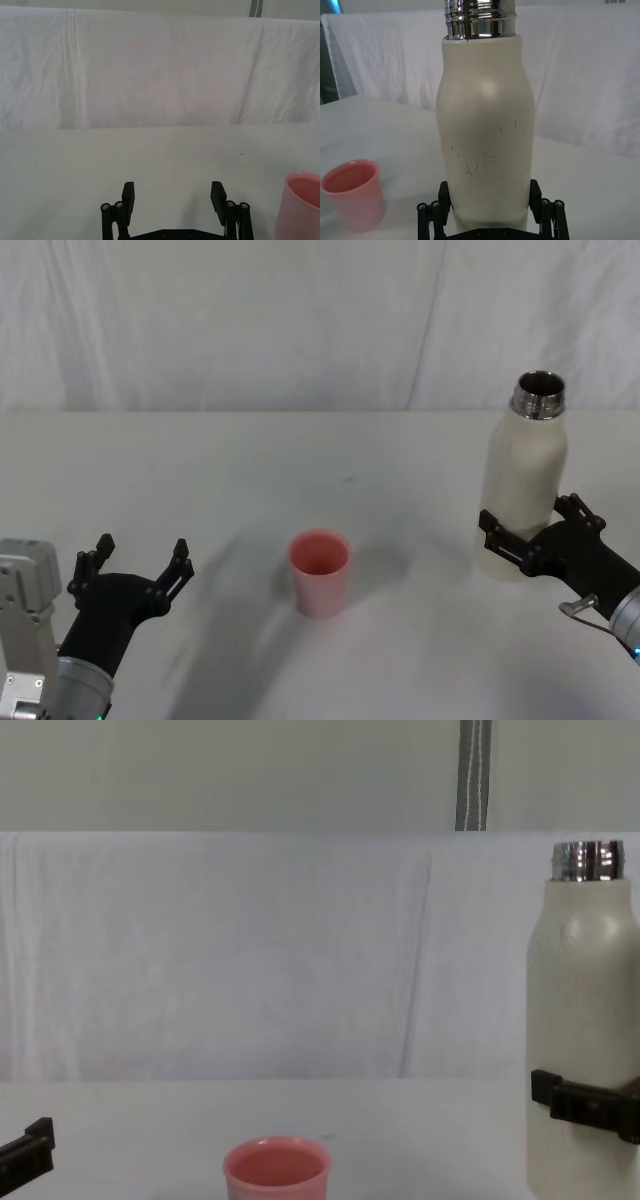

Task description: Grasp the thermos with one hand and pour water into the cup lid.

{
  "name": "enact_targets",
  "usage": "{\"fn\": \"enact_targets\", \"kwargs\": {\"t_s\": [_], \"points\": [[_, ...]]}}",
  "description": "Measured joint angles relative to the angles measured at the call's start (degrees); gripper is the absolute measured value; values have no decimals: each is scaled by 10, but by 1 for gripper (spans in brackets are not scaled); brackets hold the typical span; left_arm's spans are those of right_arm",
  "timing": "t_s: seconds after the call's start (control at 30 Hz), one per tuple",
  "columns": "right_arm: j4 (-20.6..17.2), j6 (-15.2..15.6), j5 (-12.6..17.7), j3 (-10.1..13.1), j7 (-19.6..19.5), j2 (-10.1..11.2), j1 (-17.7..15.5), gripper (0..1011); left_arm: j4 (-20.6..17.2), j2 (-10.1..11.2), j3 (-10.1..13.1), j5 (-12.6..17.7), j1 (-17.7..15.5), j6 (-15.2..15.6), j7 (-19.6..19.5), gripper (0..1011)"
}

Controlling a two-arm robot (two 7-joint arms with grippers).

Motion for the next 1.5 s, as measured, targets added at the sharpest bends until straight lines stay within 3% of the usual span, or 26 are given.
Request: {"fn": "enact_targets", "kwargs": {"t_s": [0.27,0.6,1.5], "points": [[23,-11,5,-3,-14,-2,3,955,0,0,0,0,0,0,0,1001],[69,-32,12,-4,-29,-18,14,955,0,0,0,0,0,0,0,1001],[138,-80,6,-7,-36,-49,48,955,0,0,0,0,0,0,0,1001]]}}
